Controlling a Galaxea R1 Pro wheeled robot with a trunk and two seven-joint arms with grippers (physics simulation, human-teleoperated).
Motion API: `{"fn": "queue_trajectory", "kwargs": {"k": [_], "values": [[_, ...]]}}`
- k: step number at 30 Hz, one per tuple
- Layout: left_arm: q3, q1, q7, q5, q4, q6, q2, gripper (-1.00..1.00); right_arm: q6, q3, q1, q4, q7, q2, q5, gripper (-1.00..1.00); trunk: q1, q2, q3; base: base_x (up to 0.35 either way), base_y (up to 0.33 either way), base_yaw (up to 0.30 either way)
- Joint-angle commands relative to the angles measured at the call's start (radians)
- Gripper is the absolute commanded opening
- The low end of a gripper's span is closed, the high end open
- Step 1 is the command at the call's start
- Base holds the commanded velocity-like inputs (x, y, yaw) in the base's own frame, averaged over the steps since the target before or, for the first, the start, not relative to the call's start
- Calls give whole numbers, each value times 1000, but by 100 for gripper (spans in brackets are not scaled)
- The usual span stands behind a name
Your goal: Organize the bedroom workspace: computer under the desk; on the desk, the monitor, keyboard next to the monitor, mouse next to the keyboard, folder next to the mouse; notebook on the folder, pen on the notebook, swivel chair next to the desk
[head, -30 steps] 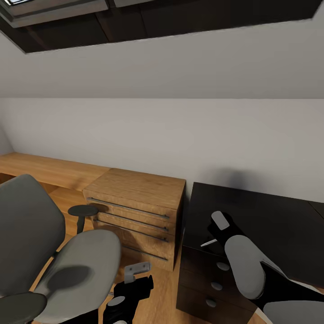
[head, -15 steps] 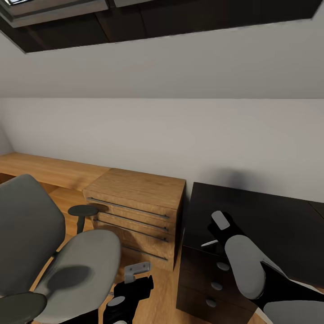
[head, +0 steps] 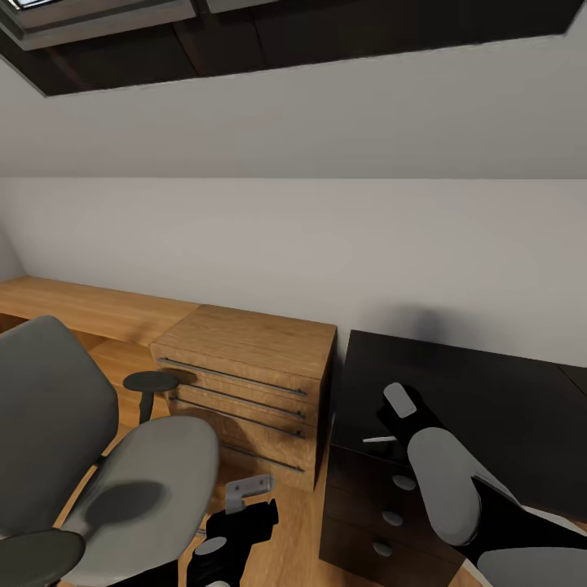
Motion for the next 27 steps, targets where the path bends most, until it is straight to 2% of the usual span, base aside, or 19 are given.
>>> {"fn": "queue_trajectory", "kwargs": {"k": [1, 27], "values": [[-1, -2, 4, 2, -2, 2, 1, 100, 0, -6, 13, 13, 2, 0, -11, -100, 0, 0, -1, 0, 0, 0], [-1, -2, 4, 2, -2, 2, 1, 100, 4, -4, 13, 14, 4, 3, -11, -100, 0, 0, -1, 0, 0, 0]]}}
